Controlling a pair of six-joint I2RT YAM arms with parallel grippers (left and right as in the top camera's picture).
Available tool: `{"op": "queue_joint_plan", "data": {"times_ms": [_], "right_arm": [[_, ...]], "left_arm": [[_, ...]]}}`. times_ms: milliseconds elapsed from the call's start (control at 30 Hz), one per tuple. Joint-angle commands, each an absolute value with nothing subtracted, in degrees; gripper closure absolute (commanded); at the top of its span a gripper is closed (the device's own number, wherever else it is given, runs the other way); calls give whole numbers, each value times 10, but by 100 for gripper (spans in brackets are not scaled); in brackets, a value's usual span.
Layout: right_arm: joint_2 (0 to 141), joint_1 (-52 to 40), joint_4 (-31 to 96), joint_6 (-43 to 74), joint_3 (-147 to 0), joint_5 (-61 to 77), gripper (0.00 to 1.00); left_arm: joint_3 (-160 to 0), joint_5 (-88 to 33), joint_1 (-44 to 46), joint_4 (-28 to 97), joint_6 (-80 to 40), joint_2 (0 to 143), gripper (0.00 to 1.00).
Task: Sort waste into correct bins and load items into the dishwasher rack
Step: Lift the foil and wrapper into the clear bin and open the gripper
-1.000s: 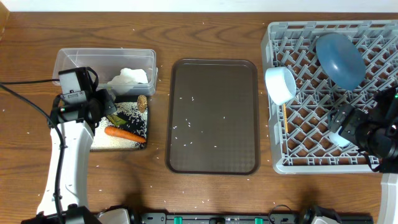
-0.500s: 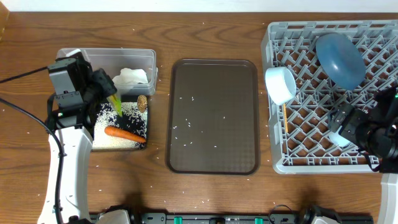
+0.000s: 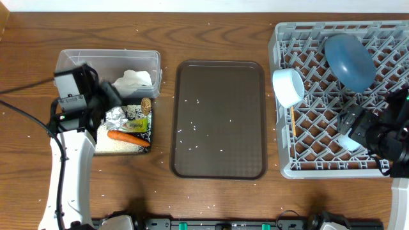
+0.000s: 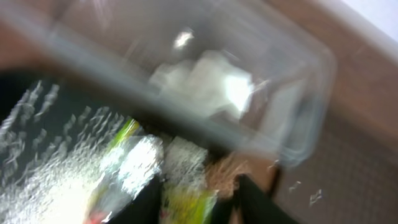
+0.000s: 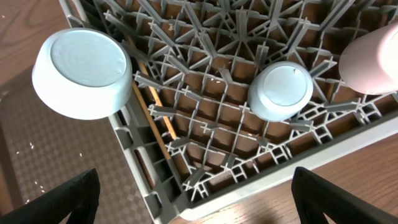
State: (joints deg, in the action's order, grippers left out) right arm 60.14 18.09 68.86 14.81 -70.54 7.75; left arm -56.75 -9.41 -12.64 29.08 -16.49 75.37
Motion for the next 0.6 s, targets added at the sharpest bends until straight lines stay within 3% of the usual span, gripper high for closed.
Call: {"op": "queue_joint_plan", "data": {"times_ms": [0, 200, 433, 567], "right_arm": [[599, 183, 690, 141, -712, 78, 8], [599, 183, 690, 141, -712, 78, 8], [599, 183, 690, 141, -712, 78, 7], [599, 183, 690, 141, -712, 77, 7]], "left_arm": [[-552, 15, -130, 328, -175, 771, 49], [-503, 22, -130, 315, -220, 813, 34], [-475, -10, -130, 240, -232, 913, 35], [-475, -11, -130, 216, -232, 963, 44]]}}
